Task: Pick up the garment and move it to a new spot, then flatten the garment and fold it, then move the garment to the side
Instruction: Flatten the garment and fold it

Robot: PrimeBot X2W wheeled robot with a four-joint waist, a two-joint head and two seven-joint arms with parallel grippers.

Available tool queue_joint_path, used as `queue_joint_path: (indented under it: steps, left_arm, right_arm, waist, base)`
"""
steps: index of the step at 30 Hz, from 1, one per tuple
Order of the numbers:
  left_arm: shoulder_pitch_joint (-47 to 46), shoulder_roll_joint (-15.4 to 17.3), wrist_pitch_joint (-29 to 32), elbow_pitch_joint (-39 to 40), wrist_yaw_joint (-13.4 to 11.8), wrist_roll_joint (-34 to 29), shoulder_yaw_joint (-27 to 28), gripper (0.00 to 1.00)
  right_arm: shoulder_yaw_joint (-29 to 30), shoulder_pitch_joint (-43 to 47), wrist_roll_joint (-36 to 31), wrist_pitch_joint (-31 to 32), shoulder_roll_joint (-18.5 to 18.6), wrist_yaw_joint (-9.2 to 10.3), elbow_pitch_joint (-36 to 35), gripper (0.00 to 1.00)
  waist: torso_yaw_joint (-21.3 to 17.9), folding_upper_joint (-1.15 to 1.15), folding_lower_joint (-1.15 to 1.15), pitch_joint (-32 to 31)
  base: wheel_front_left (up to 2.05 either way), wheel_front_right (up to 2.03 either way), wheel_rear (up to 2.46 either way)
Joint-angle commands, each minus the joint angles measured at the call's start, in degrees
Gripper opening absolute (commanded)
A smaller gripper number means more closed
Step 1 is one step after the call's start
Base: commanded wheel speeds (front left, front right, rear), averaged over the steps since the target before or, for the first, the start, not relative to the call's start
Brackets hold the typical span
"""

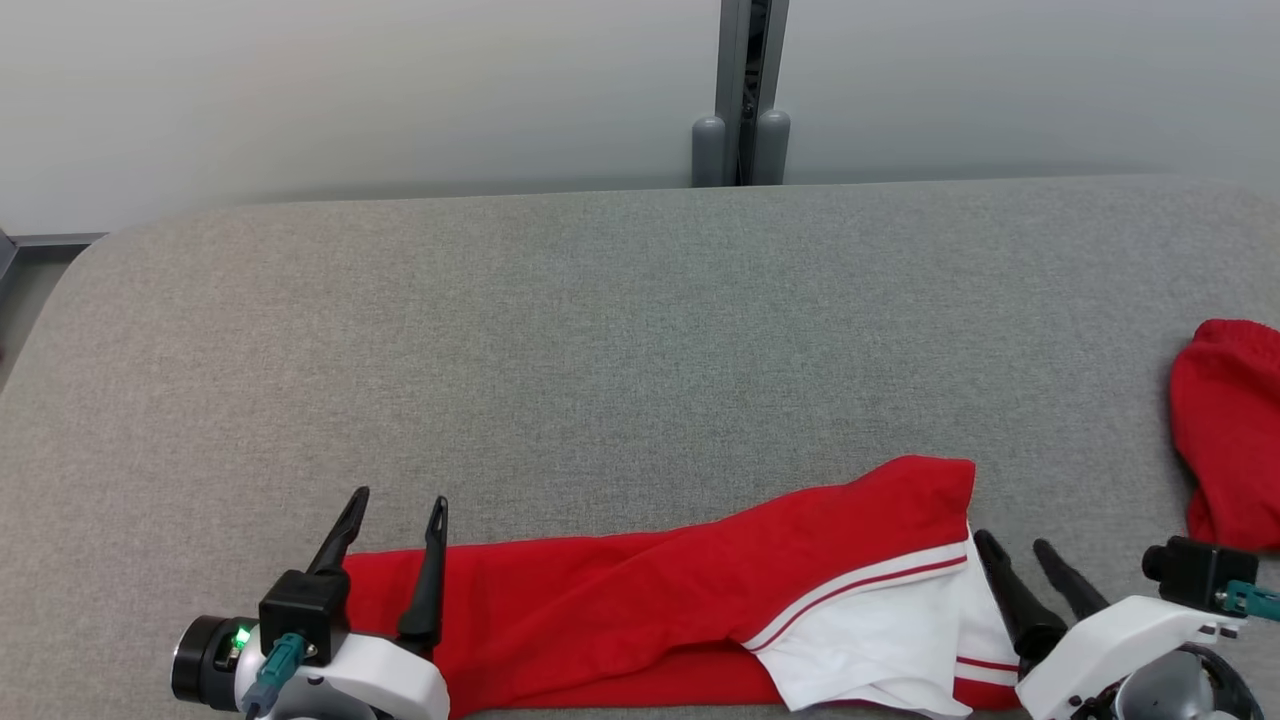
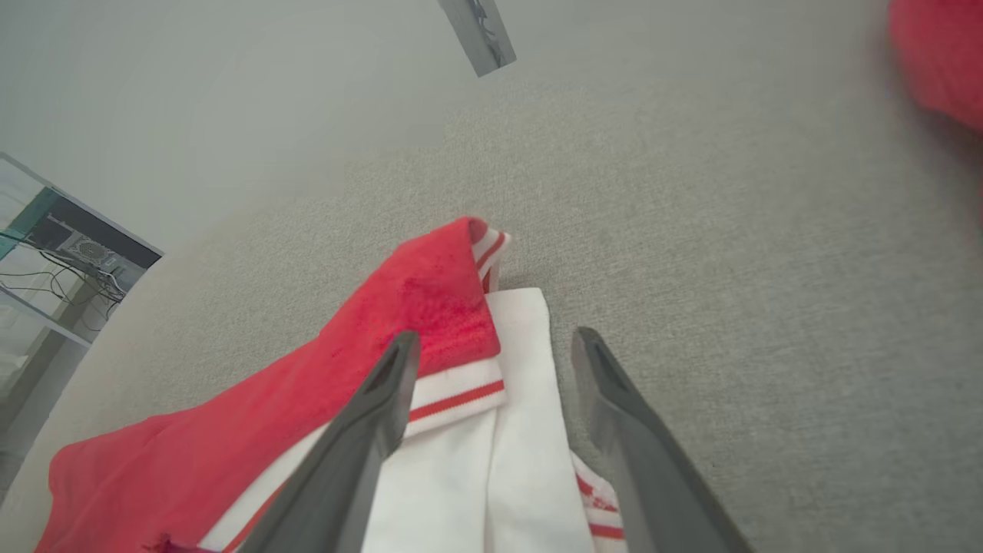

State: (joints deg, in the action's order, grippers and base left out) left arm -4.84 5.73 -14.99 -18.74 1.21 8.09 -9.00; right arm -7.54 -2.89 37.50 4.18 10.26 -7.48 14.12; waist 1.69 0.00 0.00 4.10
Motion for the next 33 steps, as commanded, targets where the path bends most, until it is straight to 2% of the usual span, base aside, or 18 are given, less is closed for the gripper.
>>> queue_joint_path:
  steps: [1, 4, 7, 17, 27, 33]
  left_arm:
    - [0.2, 0.0, -0.2, -0.5, 0.6, -0.8, 0.3, 1.0]
    - [-0.2, -0.3, -0.2, -1.1, 1.0, -1.1, 0.5, 1.0]
    - [-0.8, -0.4, -0.2, -1.6, 1.4, -1.7, 0.6, 1.0]
    - [-1.9, -0.9, -0.2, -2.0, 2.3, -2.9, 0.7, 1.0]
    - [-3.4, -1.2, -0.2, -1.9, 2.7, -3.8, 0.6, 1.0]
    - [-3.9, -1.5, -0.2, -2.3, 2.8, -4.1, 0.7, 1.0]
  right_arm:
    - [0.4, -0.3, 1.3, 2.3, -0.3, -0.03, 0.5, 1.0]
    - [0.3, -0.9, 4.2, 6.9, -0.2, -0.03, 1.0, 1.0]
    - [0.2, -1.5, 5.8, 10.7, 1.4, -0.03, 1.2, 1.0]
    - [-0.5, -4.8, 11.4, 19.5, 5.0, -0.03, 2.9, 1.0]
    - [-3.2, -8.2, 14.6, 23.1, 7.7, -0.02, 7.0, 1.0]
    - [-6.0, -8.5, 17.3, 22.8, 8.7, -0.02, 7.2, 1.0]
  waist:
    - [0.0, 0.0, 0.0, 0.2]
    - [-0.2, 0.0, 0.0, 0.6]
    - [-0.2, 0.0, 0.0, 1.2]
    - [0.6, 0.0, 0.0, 3.3]
    - [1.7, 0.0, 0.0, 5.5]
    - [2.4, 0.0, 0.0, 5.9]
  base:
    - [0.0, 0.0, 0.0]
    - [0.0, 0.0, 0.0]
    - [0.0, 0.0, 0.0]
    - [0.0, 0.0, 0.0]
    - [0.0, 0.0, 0.0]
    - [0.0, 0.0, 0.0]
